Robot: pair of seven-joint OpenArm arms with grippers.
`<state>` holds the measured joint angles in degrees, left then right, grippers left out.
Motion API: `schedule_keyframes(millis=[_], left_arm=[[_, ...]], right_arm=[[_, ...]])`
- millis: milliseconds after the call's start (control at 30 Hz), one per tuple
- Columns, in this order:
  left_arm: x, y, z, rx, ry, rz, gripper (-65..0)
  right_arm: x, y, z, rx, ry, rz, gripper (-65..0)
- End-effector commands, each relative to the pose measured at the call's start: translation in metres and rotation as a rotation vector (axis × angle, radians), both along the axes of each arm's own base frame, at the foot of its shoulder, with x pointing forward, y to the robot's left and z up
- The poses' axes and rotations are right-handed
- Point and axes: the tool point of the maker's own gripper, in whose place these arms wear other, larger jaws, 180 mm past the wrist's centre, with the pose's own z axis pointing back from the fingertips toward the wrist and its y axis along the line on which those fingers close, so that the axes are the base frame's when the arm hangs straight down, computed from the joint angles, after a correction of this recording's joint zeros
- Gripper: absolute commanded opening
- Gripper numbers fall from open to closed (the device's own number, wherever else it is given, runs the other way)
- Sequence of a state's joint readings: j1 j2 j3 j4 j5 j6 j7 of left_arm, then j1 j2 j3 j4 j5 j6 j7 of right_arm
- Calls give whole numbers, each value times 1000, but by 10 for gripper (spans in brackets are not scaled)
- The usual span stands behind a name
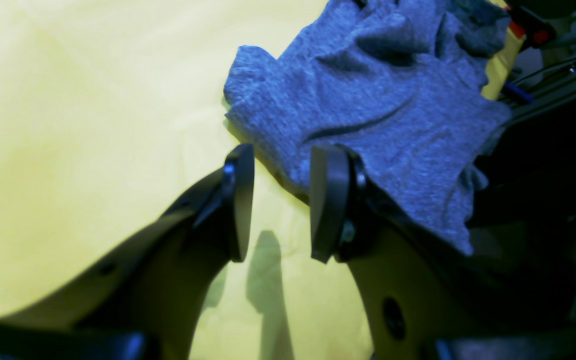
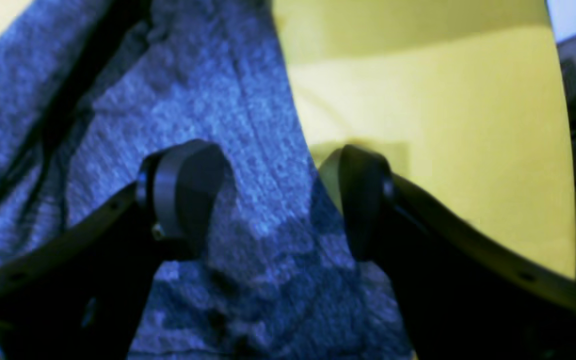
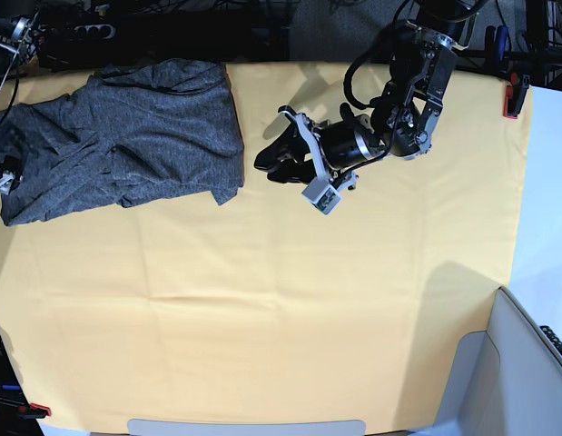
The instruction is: Fold the T-shirt properly
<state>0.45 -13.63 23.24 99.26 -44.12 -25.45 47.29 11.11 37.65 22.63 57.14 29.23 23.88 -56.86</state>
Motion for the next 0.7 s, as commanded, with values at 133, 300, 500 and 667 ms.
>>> schedule_keyframes(millis=[133,300,500,667], left_arm=[[8,-3,16,-43,-44,6,-463],[9,-3,17,-44,-46,6,-463],[9,-3,17,-44,-46,6,-463],[9,-2,13,-40,-35,9,-463]], right_arm=[[-4,10,-3,12,51,39,-253],[-16,19,-12,49,56,48,-253],[-22,27,-11,62,44,75,-253],[-24,33,-6,42,38,109,-253]])
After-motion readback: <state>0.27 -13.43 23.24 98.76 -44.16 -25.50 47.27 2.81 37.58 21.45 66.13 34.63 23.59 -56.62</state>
